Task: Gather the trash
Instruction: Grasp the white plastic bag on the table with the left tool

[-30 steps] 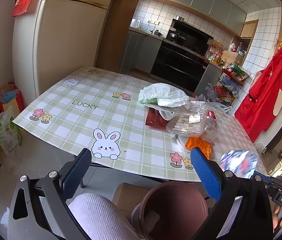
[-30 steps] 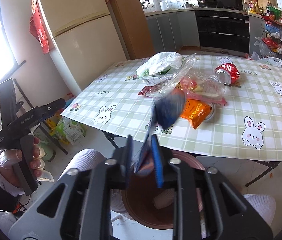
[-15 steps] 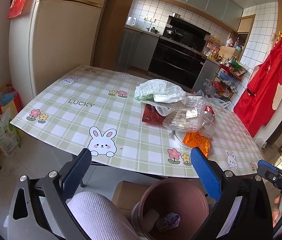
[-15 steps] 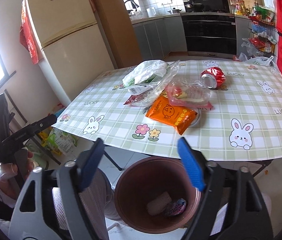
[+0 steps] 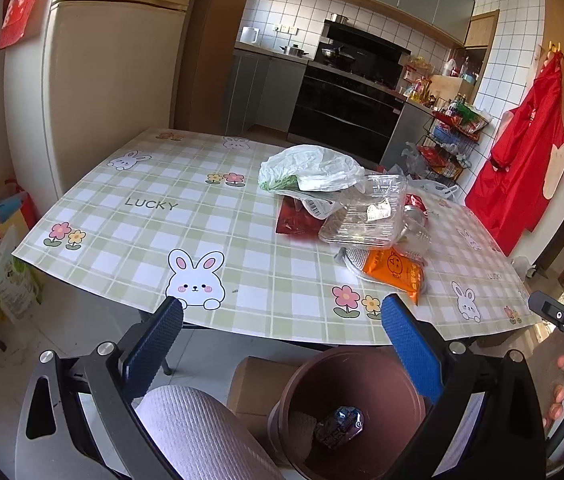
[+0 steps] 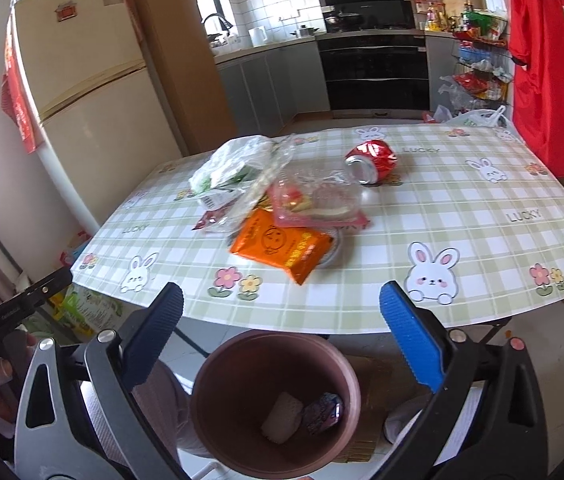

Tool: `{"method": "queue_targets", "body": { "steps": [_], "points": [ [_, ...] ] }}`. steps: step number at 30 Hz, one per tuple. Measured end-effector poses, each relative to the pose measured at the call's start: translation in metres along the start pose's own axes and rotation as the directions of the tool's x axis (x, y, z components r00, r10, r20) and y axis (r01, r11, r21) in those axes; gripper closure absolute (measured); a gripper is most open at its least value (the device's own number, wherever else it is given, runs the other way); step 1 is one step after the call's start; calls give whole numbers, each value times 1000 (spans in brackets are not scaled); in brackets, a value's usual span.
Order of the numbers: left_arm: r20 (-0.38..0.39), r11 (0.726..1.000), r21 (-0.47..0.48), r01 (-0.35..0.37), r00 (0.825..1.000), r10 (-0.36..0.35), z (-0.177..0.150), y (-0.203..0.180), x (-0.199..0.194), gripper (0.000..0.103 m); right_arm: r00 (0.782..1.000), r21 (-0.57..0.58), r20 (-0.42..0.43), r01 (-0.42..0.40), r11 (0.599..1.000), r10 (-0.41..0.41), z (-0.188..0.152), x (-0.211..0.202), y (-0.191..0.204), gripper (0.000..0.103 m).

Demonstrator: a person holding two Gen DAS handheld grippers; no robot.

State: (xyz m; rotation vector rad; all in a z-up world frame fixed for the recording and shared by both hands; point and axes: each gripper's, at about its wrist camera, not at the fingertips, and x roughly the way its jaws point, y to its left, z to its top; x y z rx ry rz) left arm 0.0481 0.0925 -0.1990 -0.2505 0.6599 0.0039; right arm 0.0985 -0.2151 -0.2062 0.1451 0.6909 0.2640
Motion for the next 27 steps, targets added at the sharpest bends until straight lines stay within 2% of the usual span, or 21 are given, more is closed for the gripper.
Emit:
{"method": "queue_targets", "body": {
  "steps": [7, 12, 14, 16, 19, 21, 24, 27],
  "points": [
    [-27, 999, 13, 39, 999, -38, 25, -7, 28, 6, 996, 22, 12, 86, 996, -86, 10, 13, -32, 6],
    [-30, 995, -27, 92, 995, -93, 73, -12, 64, 6, 990, 27, 22, 141, 990, -141, 15, 28, -52, 6],
    [-15, 987, -58, 150, 988, -151, 96, -14, 83, 6, 988, 34, 17, 150, 988, -151, 16, 35, -60, 6],
    [-11, 982, -79, 173, 985, -174, 119, -17, 108, 6, 988, 45, 12, 154, 987, -155, 18, 43, -68, 6],
    [-37, 982, -76, 174, 983, -177, 150, -22, 154, 6, 987, 55, 7, 163, 985, -163, 20, 56, -79, 6],
    [-86, 991, -70, 114, 989, -120, 166, -24, 192, 6, 985, 60, -1, 170, 984, -171, 21, 64, -86, 6],
    [-157, 980, -161, 116, 977, -142, 181, -17, 243, 7, 984, 73, -28, 180, 981, -178, 22, 81, -99, 6],
    [-187, 975, -199, 100, 973, -138, 190, -13, 280, 7, 981, 79, -47, 190, 978, -187, 26, 96, -109, 6]
  ]
}}
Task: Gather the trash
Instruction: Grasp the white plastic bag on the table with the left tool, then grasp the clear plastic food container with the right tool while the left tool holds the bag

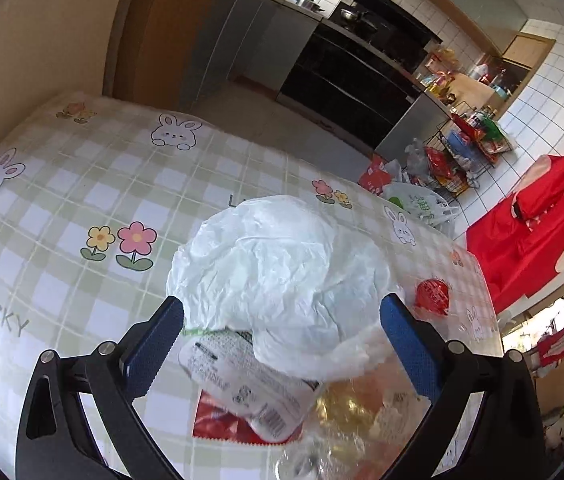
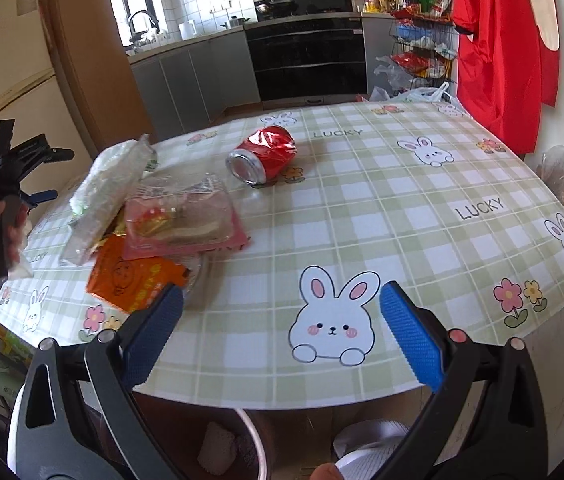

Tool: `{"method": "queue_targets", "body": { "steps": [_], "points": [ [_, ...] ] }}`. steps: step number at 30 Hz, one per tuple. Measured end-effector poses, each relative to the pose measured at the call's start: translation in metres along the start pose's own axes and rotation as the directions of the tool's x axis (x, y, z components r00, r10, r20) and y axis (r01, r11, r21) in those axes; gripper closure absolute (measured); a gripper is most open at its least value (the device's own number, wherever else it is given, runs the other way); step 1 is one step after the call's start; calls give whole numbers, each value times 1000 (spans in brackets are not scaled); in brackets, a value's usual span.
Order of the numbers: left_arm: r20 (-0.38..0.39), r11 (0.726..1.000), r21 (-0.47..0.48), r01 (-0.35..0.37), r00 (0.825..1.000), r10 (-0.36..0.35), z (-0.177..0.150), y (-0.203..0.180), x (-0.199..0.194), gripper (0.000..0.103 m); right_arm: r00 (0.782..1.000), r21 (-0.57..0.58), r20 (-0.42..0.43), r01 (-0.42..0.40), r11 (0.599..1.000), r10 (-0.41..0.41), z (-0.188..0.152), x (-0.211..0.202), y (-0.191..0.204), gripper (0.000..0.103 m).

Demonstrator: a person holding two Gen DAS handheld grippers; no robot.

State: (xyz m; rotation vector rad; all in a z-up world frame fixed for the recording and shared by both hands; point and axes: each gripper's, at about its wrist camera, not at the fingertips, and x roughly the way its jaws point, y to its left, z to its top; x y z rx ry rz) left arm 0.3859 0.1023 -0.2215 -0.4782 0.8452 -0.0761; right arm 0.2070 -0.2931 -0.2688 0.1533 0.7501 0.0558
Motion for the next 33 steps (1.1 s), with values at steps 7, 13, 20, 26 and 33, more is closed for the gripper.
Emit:
{"method": "queue_targets", "body": {
  "steps": [7, 13, 20, 26, 33],
  "points": [
    [-64, 999, -36, 11, 998, -13, 20, 4, 50, 7, 1000, 11, 1, 6, 1000, -6, 15, 25, -5, 6],
    [-133, 997, 73, -31, 990, 40, 8, -5, 76, 8, 1000, 7, 3, -6, 1000, 6, 25, 38, 0, 6],
    [-130, 987, 156, -49, 989, 70, -2, -3, 74, 77, 1000, -13, -12, -23, 1000, 23, 26, 43, 8, 6],
    [-11, 985, 170, -33, 999, 35, 11, -2, 29, 92, 999, -22, -11, -45, 999, 45, 27, 40, 13, 6],
    [151, 969, 246, -20, 988, -19, 12, -21, -43, 93, 997, -145, -25, -75, 987, 72, 31, 41, 42, 6]
  ]
}}
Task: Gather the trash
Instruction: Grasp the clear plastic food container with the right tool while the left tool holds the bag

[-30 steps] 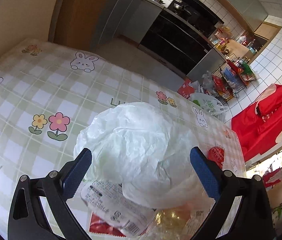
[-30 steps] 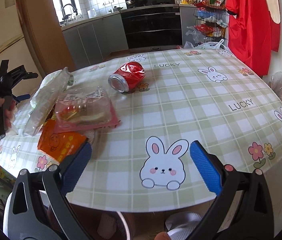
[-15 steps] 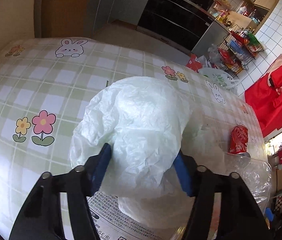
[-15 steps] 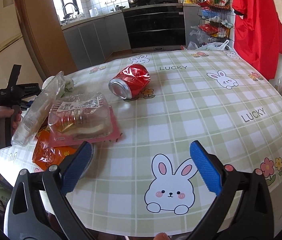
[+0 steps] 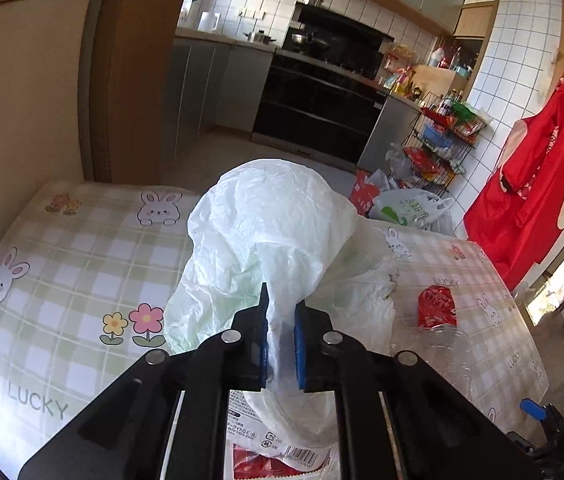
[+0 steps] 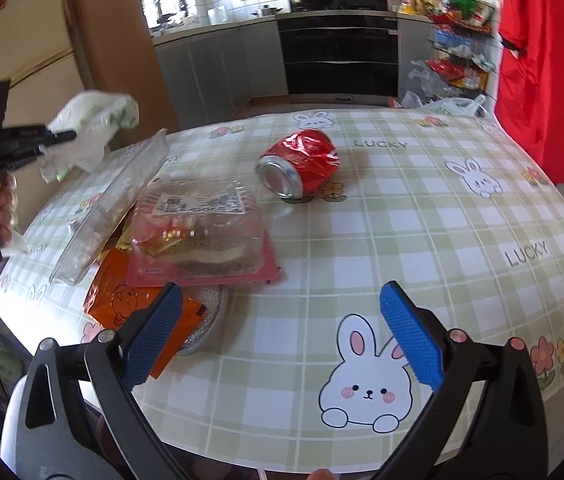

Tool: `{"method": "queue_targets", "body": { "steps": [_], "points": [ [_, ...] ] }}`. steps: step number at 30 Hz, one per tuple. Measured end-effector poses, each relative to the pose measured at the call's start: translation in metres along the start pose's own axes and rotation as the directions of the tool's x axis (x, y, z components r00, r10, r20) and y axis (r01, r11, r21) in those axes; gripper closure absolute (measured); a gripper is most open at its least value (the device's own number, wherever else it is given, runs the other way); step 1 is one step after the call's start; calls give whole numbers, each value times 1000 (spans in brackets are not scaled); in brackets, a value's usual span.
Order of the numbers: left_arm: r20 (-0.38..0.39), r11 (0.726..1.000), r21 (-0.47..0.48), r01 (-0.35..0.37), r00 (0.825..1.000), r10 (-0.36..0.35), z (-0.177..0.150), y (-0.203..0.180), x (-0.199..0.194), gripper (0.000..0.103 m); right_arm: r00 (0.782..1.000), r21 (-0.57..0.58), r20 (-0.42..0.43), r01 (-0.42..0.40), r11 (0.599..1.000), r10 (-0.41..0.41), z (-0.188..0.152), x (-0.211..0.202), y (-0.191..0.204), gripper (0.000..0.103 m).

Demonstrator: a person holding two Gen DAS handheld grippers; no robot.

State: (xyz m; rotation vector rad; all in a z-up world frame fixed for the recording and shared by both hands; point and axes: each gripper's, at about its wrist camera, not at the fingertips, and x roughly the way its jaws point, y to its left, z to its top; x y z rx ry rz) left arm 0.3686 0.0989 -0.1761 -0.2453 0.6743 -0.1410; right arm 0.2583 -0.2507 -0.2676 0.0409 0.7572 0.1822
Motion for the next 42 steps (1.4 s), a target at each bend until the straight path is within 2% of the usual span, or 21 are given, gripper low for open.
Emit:
{"method": "queue_targets", "body": {
  "steps": [4, 8, 13, 16, 18, 22, 24, 26, 29, 32, 34, 36, 42],
  "points": [
    [58, 1000, 18, 22, 998, -23, -9, -3, -42, 93, 1000, -74, 1, -24, 997, 24, 8, 2, 18, 6],
    [96, 999, 16, 31, 995, -33, -31, 2, -80, 93, 999, -151, -17, -43, 988, 41, 17, 6, 37, 6],
    [132, 1000, -4, -9, 991, 9, -72, 15, -116, 93, 991, -121, 2, -130, 984, 131, 38, 6, 55, 6],
    [141, 997, -70, -19, 990, 29, -97, 25, -133, 93, 980, -117, 33, -191, 975, 196, 50, 11, 74, 8],
    [141, 993, -120, -25, 989, 42, -112, 35, -142, 94, 974, -99, 27, -222, 970, 225, 56, 20, 86, 27],
    [130, 983, -181, -31, 990, 55, -134, 44, -152, 94, 965, 7, 22, -260, 965, 260, 63, 40, 92, 34],
    [130, 984, -176, -42, 989, 66, -141, 44, -157, 94, 962, 67, 11, -272, 960, 272, 66, 51, 93, 41],
    [132, 986, -160, -45, 989, 67, -144, 43, -161, 94, 963, 106, -4, -268, 958, 270, 67, 60, 97, 43],
    [128, 988, -149, -46, 990, 65, -146, 42, -163, 94, 963, 124, -39, -261, 957, 267, 67, 69, 104, 56],
    [130, 987, -156, -35, 990, 56, -150, 43, -165, 93, 967, 125, -49, -241, 963, 248, 67, 70, 107, 81],
    [131, 987, -160, -32, 990, 54, -152, 43, -166, 94, 967, 148, -35, -244, 958, 252, 66, 66, 105, 89],
    [133, 986, -164, -28, 990, 51, -153, 43, -167, 94, 969, 156, -9, -243, 957, 248, 66, 56, 101, 93],
    [143, 986, -168, -12, 989, 37, -153, 42, -175, 94, 964, 158, 98, -262, 952, 249, 73, 16, 93, 93]
  ]
}}
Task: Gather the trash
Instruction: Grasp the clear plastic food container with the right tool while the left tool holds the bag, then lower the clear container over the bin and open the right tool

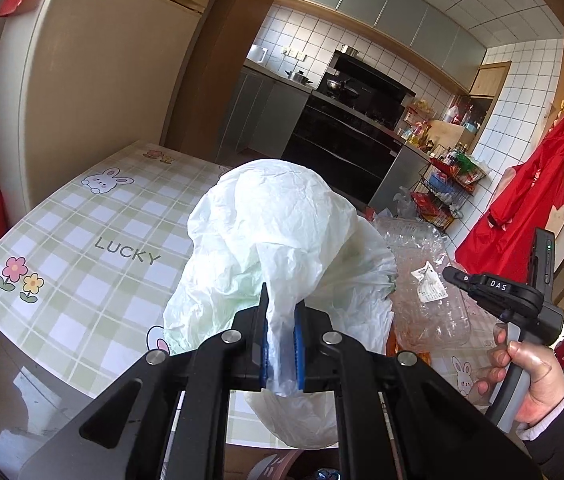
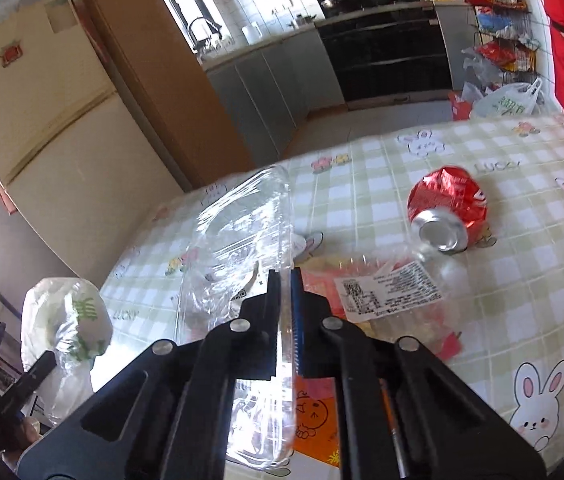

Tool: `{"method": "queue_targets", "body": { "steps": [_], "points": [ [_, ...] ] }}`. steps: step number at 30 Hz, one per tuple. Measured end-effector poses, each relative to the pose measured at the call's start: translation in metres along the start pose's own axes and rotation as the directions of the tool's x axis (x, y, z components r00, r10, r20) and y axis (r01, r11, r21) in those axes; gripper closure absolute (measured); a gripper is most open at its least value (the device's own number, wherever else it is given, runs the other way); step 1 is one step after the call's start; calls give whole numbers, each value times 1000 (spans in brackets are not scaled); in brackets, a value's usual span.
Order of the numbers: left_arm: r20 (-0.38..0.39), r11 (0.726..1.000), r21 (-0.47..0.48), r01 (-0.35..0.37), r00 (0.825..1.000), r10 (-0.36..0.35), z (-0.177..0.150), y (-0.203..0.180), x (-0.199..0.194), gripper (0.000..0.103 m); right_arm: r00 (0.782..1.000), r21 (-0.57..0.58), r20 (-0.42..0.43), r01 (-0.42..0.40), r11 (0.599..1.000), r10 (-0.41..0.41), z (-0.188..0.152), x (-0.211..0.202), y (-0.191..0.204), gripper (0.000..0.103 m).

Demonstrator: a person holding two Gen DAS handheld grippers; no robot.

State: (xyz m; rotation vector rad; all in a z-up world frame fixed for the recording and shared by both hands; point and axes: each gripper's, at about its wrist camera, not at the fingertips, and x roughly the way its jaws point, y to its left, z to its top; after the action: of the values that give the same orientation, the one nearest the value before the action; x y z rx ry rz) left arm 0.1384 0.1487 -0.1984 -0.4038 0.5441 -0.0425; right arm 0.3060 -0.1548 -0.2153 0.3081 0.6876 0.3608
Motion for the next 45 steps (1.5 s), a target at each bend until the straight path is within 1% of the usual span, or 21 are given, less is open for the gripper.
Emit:
{"method": "queue_targets", "body": {
  "steps": [5, 7, 11, 15, 20, 25, 29, 35, 36, 37, 39, 41, 43, 45],
  "points": [
    [21, 1000, 17, 10, 1000, -10, 6, -7, -14, 93, 996, -57, 84, -2, 998, 7, 5, -47, 13, 93],
    [26, 1000, 22, 13, 1000, -14, 9, -12, -21, 94, 993, -94, 121, 10, 996, 1, 4, -68, 19, 93],
    [38, 999, 27, 19, 999, -20, 10, -21, -36, 94, 982, -185, 189, 51, 981, -16, -5, -113, 32, 93],
    [44, 999, 42, 26, 999, -28, 8, -32, -51, 93, 975, -255, 223, 76, 964, -18, -24, -154, 39, 93],
    [51, 997, 64, 38, 998, -41, 1, -49, -76, 93, 973, -282, 231, 70, 957, -4, -48, -192, 39, 93],
    [78, 995, 84, 53, 995, -60, -5, -60, -105, 93, 978, -300, 207, 63, 952, 1, -72, -214, 42, 93],
    [99, 995, 88, 55, 993, -64, -8, -62, -122, 93, 984, -314, 177, 51, 948, 5, -84, -218, 45, 93],
    [105, 995, 82, 58, 992, -67, -9, -60, -129, 93, 991, -328, 133, 29, 944, 15, -94, -209, 51, 92],
    [104, 995, 81, 59, 992, -67, -9, -60, -129, 93, 993, -323, 120, 17, 946, 23, -95, -206, 50, 89],
    [102, 995, 79, 59, 993, -67, -9, -59, -128, 93, 994, -315, 104, 3, 949, 31, -95, -202, 50, 88],
    [98, 995, 76, 60, 993, -68, -9, -59, -126, 93, 997, -301, 66, -24, 953, 46, -97, -195, 48, 69],
    [95, 995, 72, 63, 993, -70, -9, -57, -123, 94, 998, -307, 49, -32, 951, 50, -99, -189, 50, 66],
    [93, 995, 71, 66, 993, -73, -8, -59, -123, 94, 998, -318, 45, -29, 948, 45, -100, -185, 52, 61],
    [87, 995, 74, 74, 993, -80, -9, -60, -121, 93, 997, -318, 57, -25, 948, 46, -98, -185, 52, 46]
  ]
}}
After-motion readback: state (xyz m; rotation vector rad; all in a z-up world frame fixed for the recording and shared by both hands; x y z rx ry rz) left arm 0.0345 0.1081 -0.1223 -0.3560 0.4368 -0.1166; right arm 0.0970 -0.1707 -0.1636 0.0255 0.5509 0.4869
